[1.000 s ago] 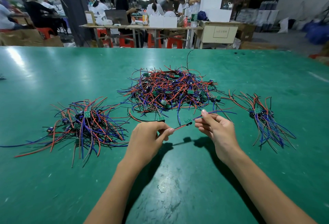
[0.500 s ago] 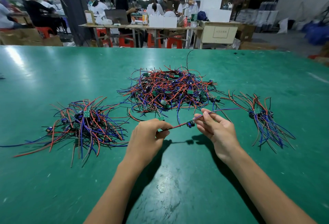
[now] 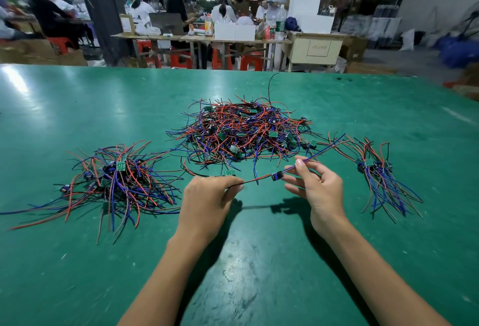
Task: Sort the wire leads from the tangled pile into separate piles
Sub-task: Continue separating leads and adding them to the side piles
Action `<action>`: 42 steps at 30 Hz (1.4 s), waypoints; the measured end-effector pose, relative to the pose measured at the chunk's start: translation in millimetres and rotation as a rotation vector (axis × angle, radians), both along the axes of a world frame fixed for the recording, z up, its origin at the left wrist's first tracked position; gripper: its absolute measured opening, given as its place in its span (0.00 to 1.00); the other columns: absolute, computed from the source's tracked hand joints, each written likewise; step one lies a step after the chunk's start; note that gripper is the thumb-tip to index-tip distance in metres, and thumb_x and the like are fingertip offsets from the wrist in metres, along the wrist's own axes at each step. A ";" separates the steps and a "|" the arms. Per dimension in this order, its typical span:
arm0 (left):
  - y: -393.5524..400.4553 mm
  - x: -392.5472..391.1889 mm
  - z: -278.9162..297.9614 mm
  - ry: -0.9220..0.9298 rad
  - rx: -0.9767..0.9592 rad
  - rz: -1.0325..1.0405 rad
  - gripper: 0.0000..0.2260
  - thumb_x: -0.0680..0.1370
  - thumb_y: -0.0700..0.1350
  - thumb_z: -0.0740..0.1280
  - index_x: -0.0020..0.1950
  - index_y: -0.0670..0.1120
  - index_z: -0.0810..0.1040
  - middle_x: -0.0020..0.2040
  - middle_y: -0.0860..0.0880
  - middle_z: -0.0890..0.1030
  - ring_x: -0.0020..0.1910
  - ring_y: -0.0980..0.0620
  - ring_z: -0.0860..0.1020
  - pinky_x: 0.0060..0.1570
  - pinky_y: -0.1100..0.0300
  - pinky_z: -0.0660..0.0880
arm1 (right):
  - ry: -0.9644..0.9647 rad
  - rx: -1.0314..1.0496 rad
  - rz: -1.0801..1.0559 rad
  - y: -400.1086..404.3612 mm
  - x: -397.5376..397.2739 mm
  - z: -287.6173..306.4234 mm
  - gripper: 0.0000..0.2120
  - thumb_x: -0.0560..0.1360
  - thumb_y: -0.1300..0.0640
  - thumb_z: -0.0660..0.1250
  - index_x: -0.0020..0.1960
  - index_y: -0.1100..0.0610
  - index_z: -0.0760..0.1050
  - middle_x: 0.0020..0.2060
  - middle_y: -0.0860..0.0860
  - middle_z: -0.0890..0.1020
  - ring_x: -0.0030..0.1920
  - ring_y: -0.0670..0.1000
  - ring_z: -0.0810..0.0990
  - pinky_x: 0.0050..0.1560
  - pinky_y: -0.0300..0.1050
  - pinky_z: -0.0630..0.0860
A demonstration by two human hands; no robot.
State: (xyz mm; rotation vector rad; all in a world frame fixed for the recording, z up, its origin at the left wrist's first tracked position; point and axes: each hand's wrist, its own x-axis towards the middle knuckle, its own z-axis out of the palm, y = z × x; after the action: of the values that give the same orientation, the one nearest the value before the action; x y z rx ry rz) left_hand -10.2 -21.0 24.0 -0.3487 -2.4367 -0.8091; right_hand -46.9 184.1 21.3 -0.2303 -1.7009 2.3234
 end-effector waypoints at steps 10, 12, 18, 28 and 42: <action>-8.0 -8.4 -7.7 0.057 -0.070 0.151 0.14 0.73 0.35 0.74 0.56 0.49 0.85 0.50 0.51 0.87 0.48 0.47 0.82 0.48 0.52 0.69 | -0.092 -0.189 0.070 4.8 -6.1 2.5 0.05 0.84 0.58 0.61 0.54 0.61 0.69 0.40 0.61 0.87 0.42 0.59 0.88 0.34 0.42 0.82; -9.2 -10.6 -9.0 0.055 -0.054 0.201 0.18 0.73 0.36 0.73 0.60 0.50 0.83 0.55 0.51 0.85 0.54 0.47 0.80 0.51 0.54 0.67 | -0.042 -0.242 0.032 15.5 -9.5 10.1 0.05 0.85 0.59 0.60 0.55 0.62 0.68 0.43 0.64 0.86 0.43 0.59 0.88 0.37 0.42 0.83; -10.7 -13.4 -11.9 0.038 -0.016 0.259 0.14 0.74 0.39 0.73 0.58 0.51 0.83 0.54 0.52 0.81 0.55 0.48 0.75 0.53 0.55 0.65 | 0.114 -0.467 -0.340 73.4 -42.7 53.3 0.08 0.85 0.66 0.55 0.47 0.62 0.66 0.55 0.69 0.79 0.41 0.55 0.86 0.46 0.44 0.84; -6.8 -12.3 -12.2 -0.096 -0.041 0.221 0.09 0.75 0.42 0.71 0.52 0.52 0.85 0.52 0.53 0.81 0.56 0.49 0.74 0.54 0.54 0.65 | -0.204 -0.710 -0.464 103.7 -41.5 44.2 0.10 0.86 0.60 0.54 0.64 0.62 0.67 0.66 0.61 0.72 0.56 0.58 0.79 0.72 0.45 0.67; -4.6 -9.6 -9.2 -0.142 -0.001 0.152 0.08 0.77 0.42 0.70 0.53 0.52 0.85 0.53 0.54 0.79 0.57 0.51 0.73 0.55 0.60 0.61 | -0.213 1.263 -0.332 31.1 -46.6 -19.5 0.08 0.77 0.54 0.67 0.45 0.55 0.84 0.46 0.58 0.84 0.47 0.63 0.82 0.45 0.50 0.76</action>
State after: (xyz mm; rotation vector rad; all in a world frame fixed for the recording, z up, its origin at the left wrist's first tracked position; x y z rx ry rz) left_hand -19.9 -25.6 14.8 -0.1068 -2.5589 -0.7897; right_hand -93.5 215.2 1.8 -0.4373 -2.5816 0.7211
